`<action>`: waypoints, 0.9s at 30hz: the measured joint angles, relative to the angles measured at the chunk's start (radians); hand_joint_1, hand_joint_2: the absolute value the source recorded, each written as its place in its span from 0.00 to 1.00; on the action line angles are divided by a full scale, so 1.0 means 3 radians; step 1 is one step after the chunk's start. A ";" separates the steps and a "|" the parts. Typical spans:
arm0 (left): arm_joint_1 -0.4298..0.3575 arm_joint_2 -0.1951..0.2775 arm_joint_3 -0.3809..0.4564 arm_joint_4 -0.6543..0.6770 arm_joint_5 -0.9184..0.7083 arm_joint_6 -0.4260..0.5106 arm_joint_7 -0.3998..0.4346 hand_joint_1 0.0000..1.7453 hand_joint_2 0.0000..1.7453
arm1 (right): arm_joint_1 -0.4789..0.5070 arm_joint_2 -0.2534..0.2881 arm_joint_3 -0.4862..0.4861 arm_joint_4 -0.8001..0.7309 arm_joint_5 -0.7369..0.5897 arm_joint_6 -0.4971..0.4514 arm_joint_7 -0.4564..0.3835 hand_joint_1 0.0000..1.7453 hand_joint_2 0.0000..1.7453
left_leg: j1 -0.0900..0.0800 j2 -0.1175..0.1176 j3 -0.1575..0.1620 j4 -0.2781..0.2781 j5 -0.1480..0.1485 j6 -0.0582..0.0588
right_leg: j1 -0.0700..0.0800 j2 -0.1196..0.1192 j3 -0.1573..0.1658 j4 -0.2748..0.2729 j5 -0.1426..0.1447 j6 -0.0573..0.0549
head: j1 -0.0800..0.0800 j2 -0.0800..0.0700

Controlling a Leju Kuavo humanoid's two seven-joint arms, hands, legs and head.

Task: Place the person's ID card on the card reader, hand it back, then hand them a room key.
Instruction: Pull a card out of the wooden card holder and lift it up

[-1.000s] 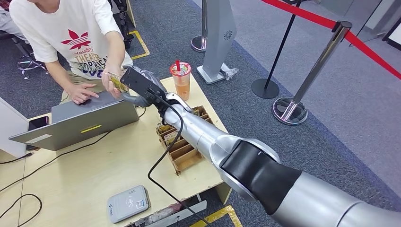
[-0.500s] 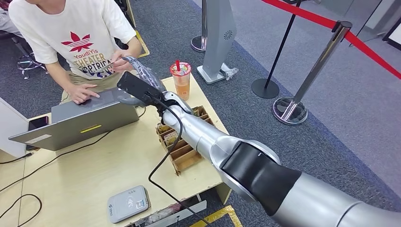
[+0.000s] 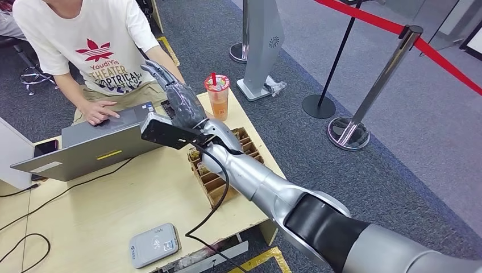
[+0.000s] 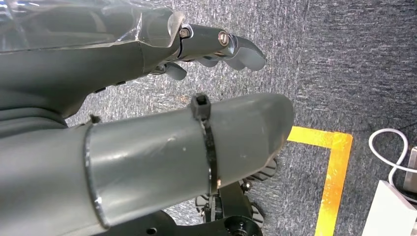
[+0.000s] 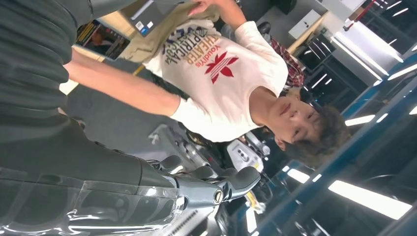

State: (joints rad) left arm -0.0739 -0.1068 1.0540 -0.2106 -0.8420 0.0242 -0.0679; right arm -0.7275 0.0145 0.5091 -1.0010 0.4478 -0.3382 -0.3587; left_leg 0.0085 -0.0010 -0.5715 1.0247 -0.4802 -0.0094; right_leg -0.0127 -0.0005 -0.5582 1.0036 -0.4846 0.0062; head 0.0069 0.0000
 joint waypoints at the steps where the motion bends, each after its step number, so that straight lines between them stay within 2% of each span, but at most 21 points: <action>1: 0.0000 0.0000 0.0003 0.0000 -0.0002 -0.0001 0.0000 0.00 0.00 | 0.0056 -0.0023 0.0003 -0.0080 0.0068 -0.0008 0.0016 0.00 1.00 | 0.0000 0.0000 0.0000 0.0000 0.0000 0.0000 | 0.0000 0.0000 0.0000 0.0000 0.0000 0.0000 | 0.0000 0.0000; 5: 0.0000 0.0000 0.0021 0.0000 -0.0021 -0.0010 -0.0013 0.00 0.00 | 0.0275 -0.0114 0.0010 -0.0335 0.0306 -0.0027 0.0062 0.01 1.00 | 0.0000 0.0000 0.0000 0.0000 0.0000 0.0000 | 0.0000 0.0000 0.0000 0.0000 0.0000 0.0000 | 0.0000 0.0000; 9: 0.0001 0.0000 0.0037 0.0000 -0.0051 -0.0028 -0.0020 0.00 0.00 | 0.0469 -0.0190 0.0011 -0.0475 0.0418 -0.0046 0.0085 0.07 1.00 | 0.0000 0.0000 0.0000 0.0000 0.0000 0.0000 | 0.0000 0.0000 0.0000 0.0000 0.0000 0.0000 | 0.0000 0.0000; 13: 0.0000 0.0001 0.0038 0.0000 -0.0067 -0.0038 -0.0022 0.00 0.00 | 0.0607 -0.0259 0.0004 -0.0515 0.0466 -0.0079 0.0091 0.05 1.00 | 0.0000 0.0000 0.0000 0.0000 0.0000 0.0000 | 0.0000 0.0000 0.0000 0.0000 0.0000 0.0000 | 0.0000 0.0000; 19: 0.0001 0.0001 0.0042 0.0000 -0.0067 -0.0037 -0.0022 0.00 0.00 | 0.0725 -0.0349 -0.0022 -0.0500 0.0529 -0.0156 0.0071 0.08 1.00 | 0.0000 0.0000 0.0000 0.0000 0.0000 0.0000 | 0.0000 0.0000 0.0000 0.0000 0.0000 0.0000 | 0.0000 0.0000; 23: 0.0002 0.0001 0.0045 0.0000 -0.0067 -0.0037 -0.0020 0.00 0.00 | 0.0755 -0.0394 -0.0050 -0.0463 0.0591 -0.0220 0.0056 0.14 1.00 | 0.0000 0.0000 0.0000 0.0000 0.0000 0.0000 | 0.0000 0.0000 0.0000 0.0000 0.0000 0.0000 | 0.0000 0.0000; 27: 0.0002 0.0001 0.0049 0.0000 -0.0068 -0.0036 -0.0020 0.00 0.00 | 0.0775 -0.0431 -0.0062 -0.0435 0.0695 -0.0312 0.0061 0.13 1.00 | 0.0000 0.0000 0.0000 0.0000 0.0000 0.0000 | 0.0000 0.0000 0.0000 0.0000 0.0000 0.0000 | 0.0000 0.0000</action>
State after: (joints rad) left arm -0.0734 -0.1064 1.0687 -0.2106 -0.8625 0.0134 -0.0740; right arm -0.4950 -0.1148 0.4906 -1.1316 0.6563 -0.4317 -0.3404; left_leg 0.0085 -0.0009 -0.5716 1.0247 -0.4802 -0.0094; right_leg -0.0127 -0.0005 -0.5582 1.0036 -0.4846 0.0062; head 0.0069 0.0000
